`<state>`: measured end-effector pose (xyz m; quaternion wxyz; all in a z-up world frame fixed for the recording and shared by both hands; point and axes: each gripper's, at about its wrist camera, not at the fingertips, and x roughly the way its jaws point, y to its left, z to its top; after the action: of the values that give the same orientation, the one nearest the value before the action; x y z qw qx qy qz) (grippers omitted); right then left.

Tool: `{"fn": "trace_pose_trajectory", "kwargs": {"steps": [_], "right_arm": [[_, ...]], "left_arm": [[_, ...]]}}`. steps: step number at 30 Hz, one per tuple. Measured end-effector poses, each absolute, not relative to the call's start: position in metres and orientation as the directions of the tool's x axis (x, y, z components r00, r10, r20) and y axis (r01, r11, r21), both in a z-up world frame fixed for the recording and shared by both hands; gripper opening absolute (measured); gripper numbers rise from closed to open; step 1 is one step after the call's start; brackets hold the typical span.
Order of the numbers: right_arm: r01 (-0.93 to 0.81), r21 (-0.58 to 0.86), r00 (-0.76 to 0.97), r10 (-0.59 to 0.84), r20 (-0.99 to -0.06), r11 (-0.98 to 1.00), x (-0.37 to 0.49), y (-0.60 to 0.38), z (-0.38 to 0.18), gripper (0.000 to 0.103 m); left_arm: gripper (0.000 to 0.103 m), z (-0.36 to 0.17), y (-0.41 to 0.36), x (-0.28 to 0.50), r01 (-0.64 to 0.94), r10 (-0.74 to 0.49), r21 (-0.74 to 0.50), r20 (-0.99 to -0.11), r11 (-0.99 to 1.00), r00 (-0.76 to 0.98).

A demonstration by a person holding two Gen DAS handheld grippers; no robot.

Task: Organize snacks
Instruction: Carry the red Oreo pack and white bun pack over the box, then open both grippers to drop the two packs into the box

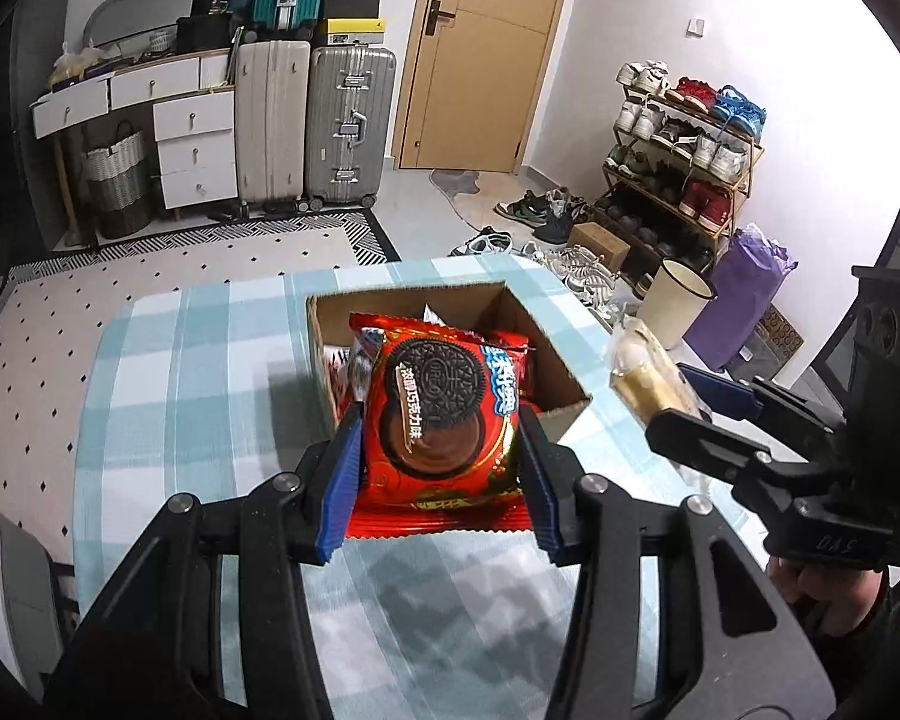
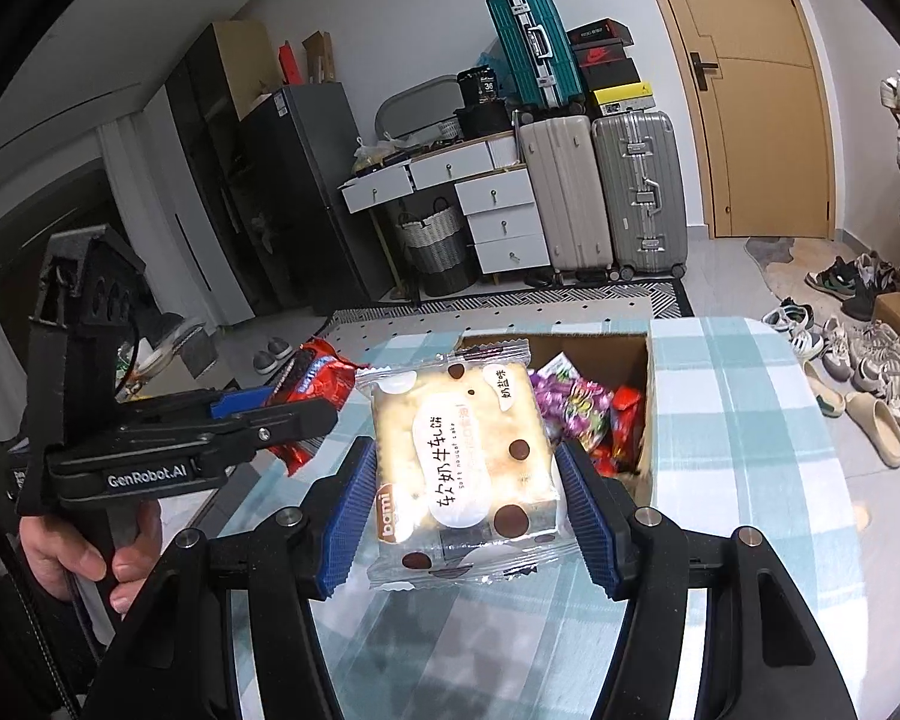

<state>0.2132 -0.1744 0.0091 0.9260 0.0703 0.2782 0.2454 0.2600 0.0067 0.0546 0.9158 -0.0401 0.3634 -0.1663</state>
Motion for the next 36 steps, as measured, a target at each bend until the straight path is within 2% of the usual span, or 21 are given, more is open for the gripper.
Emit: {"fn": "trace_pose_trajectory", "kwargs": {"steps": [17,21,34,36], "right_arm": [[-0.386,0.241,0.731,0.454,-0.509,0.891,0.307,-0.171,0.007,0.062],[-0.371,0.194,0.732,0.414,-0.541,0.908,0.327,-0.165,-0.003,0.062],[-0.339,0.204,0.697,0.391,-0.601,0.918,0.379,-0.175,-0.051,0.062],[-0.335,0.201,0.7,0.386,-0.601,0.921,0.382,-0.176,-0.055,0.062]], "left_arm": [[0.045,0.034,-0.022,0.368,0.3,-0.337,-0.18,-0.695,0.937,0.635],[0.045,0.021,-0.028,0.391,0.296,-0.291,-0.122,-0.714,0.947,0.637],[0.045,-0.022,-0.034,0.44,0.318,-0.31,-0.139,-0.751,0.938,0.584],[0.049,-0.022,-0.034,0.44,0.318,-0.312,-0.142,-0.748,0.937,0.586]]}}
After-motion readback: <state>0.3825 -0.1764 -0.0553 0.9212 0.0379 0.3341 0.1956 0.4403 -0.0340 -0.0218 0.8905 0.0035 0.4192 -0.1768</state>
